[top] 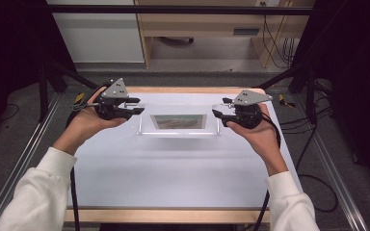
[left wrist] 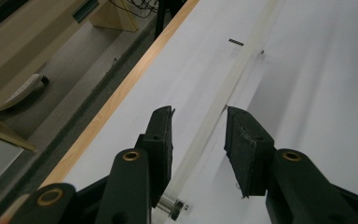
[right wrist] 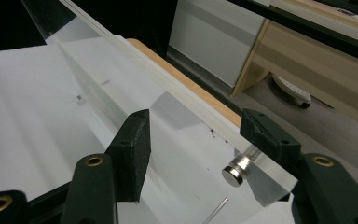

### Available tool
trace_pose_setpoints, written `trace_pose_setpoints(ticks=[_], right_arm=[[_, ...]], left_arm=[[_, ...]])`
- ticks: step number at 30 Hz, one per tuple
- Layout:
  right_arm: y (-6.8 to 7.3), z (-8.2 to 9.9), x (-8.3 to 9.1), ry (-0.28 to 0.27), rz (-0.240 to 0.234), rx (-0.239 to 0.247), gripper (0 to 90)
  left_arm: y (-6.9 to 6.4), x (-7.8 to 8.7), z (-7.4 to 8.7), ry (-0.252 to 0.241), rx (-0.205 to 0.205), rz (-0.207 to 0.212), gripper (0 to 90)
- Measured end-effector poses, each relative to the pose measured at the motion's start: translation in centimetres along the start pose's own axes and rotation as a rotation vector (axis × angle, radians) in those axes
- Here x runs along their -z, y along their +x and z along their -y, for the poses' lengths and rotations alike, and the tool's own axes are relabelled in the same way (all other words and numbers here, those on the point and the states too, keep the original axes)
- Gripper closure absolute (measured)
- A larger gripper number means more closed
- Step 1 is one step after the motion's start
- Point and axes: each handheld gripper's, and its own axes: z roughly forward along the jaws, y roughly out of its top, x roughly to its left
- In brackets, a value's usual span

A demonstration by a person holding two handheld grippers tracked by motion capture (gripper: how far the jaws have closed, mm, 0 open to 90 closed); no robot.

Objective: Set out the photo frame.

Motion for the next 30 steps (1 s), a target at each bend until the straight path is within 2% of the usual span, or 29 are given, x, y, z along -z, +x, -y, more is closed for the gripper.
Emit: trace_pose_setpoints(ticks=[9,14,18,23,27,30], right_arm=[[-0.9,-0.5,-0.8,0.002,-0.002,-0.009,44.3],[-1.2,-0.7,-1.0,0.009,-0.003,-0.011,44.4],[-1.5,-0.8,-1.2,0.011,-0.002,-0.016,44.3],[-1.8,-1.0,-1.4,0.019,-0.006,-0.02,44.2],[-1.9,-1.1,-1.5,0.025,-0.008,-0.019,44.2],[-2.0,-1.2,-1.7,0.029,-0.006,-0.022,44.0]], left_arm=[[1.2,-0.5,-0.3,-0.005,-0.001,0.008,61.0],[1.5,-0.4,-0.2,-0.044,0.023,0.002,59.4],[1.8,0.3,-0.4,-0.105,0.047,-0.027,55.9],[2.2,1.6,-0.6,-0.184,0.11,-0.112,46.7],[2.4,2.5,-0.3,-0.243,0.159,-0.123,40.7],[2.3,3.2,-0.1,-0.267,0.169,-0.147,37.6]])
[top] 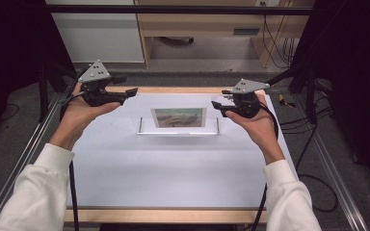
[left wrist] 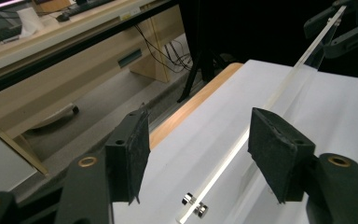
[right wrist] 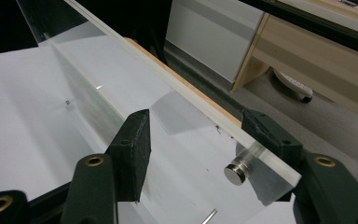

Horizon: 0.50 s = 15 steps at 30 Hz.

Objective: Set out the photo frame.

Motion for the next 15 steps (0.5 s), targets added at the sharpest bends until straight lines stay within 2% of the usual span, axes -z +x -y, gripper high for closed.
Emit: trace_pose_setpoints(ticks=[5,15], right_arm=[[-0.2,-0.2,-0.3,0.004,0.004,-0.001,43.6],[-0.6,-0.3,-0.7,-0.002,0.008,-0.01,42.7]], left_arm=[[-0.4,0.9,0.8,-0.002,0.023,-0.033,31.1],[-1.8,1.8,3.2,0.014,0.07,-0.042,21.6]])
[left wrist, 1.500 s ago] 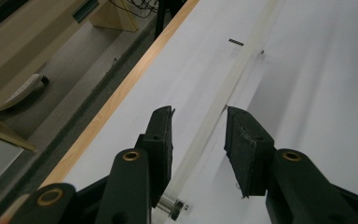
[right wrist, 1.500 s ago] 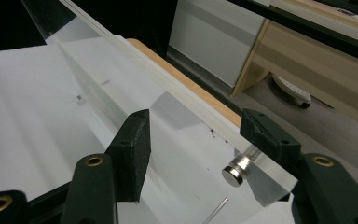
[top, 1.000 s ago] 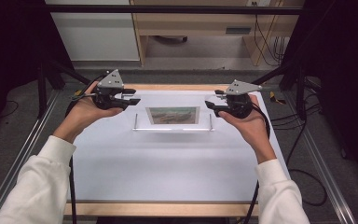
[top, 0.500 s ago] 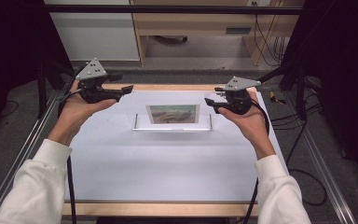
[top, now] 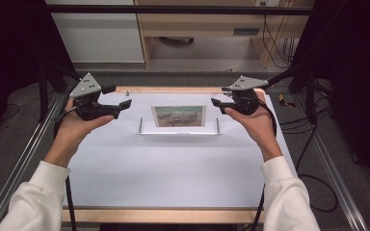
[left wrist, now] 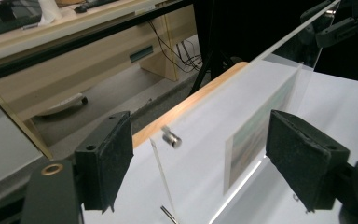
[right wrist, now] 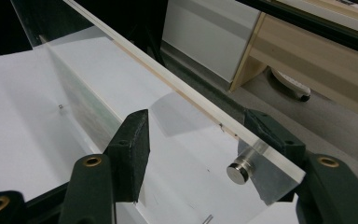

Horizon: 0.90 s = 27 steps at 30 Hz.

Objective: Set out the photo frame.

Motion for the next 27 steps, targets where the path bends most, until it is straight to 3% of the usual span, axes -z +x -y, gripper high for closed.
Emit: trace_pose_setpoints(ticks=[3,15,27], right_arm=[[-0.1,-0.1,-0.1,0.003,0.001,-0.005,42.5],[-0.7,-0.3,-0.8,0.004,0.002,-0.027,41.3],[-1.6,-0.4,-2.0,-0.029,0.011,-0.063,38.2]], left_arm=[[-0.4,0.1,0.5,0.0,-0.004,-0.021,19.5],[-2.4,0.1,3.8,0.018,0.045,0.008,17.1],[-1.9,0.7,6.7,0.039,0.102,0.006,17.6]])
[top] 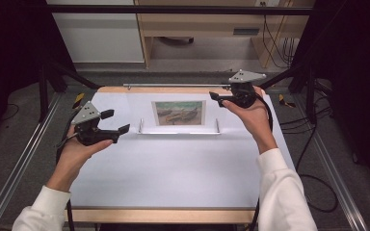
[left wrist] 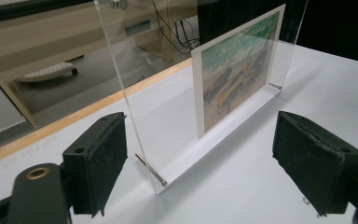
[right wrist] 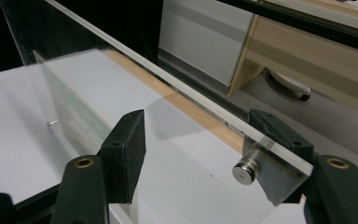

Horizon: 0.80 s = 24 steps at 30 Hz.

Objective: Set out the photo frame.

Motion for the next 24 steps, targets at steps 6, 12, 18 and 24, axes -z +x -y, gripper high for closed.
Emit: trace_pose_setpoints(ticks=[6,12,18,24], right_arm=[[-0.4,0.1,-0.5,-0.023,0.005,-0.034,36.9],[-0.6,0.1,-1.0,-0.032,0.016,-0.055,35.3],[-0.7,0.1,-1.2,-0.033,0.028,-0.076,33.1],[-0.8,0.3,-1.6,-0.019,0.044,-0.093,31.1]], left_arm=[[0.4,0.3,0.9,0.012,0.015,-0.004,17.7],[0.6,0.5,1.5,0.015,0.027,-0.006,17.8],[1.0,0.7,2.1,0.019,0.046,-0.01,18.0],[1.2,0.9,2.5,0.015,0.058,-0.009,18.1]])
